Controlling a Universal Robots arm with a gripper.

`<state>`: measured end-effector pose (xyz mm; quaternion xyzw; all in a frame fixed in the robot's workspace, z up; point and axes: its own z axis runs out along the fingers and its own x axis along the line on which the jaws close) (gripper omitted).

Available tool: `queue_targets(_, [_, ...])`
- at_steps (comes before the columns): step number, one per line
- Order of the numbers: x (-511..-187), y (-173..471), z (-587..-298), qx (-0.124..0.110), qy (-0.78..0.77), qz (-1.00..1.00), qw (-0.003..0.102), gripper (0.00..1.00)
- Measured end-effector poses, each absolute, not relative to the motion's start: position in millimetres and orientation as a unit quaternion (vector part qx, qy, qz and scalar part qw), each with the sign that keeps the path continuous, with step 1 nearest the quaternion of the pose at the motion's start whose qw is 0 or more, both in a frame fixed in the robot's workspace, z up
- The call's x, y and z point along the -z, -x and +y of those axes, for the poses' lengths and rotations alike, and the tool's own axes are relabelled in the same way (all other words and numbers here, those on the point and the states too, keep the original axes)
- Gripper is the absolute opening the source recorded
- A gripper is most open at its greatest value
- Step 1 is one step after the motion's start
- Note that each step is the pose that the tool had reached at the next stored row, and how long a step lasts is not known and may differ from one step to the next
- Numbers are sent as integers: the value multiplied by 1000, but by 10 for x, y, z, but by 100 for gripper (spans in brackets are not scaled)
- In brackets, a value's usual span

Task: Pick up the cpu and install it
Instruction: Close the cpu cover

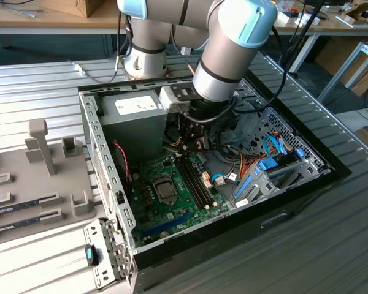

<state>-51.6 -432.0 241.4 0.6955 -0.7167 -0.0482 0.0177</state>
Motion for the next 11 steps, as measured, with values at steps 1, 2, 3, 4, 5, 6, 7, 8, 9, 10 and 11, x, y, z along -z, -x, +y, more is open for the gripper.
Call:
queue_targets(1, [-2413,581,-4313,48,-695,-717,18,11])
queue_targets(2, [-2410,667,-4309,48,-695,-717,17,11])
queue_targets(3, [-2410,734,-4309,48,-695,-717,17,11])
queue_targets(4, [-2409,757,-4314,48,-696,-717,17,11])
queue_targets(5, [-2408,767,-4324,48,-696,-717,17,11])
queue_targets(6, [-2408,779,-4340,48,-696,-717,17,11])
queue_targets(7, [-2408,787,-4355,48,-696,-717,17,11])
queue_targets(8, [-2408,797,-4374,48,-696,-717,17,11])
queue_targets(9, [-2408,804,-4384,48,-696,-717,17,11])
queue_targets(10, [-2408,810,-4393,48,-696,-717,17,11])
queue_targets(11, [-2408,811,-4394,48,-696,-716,16,11])
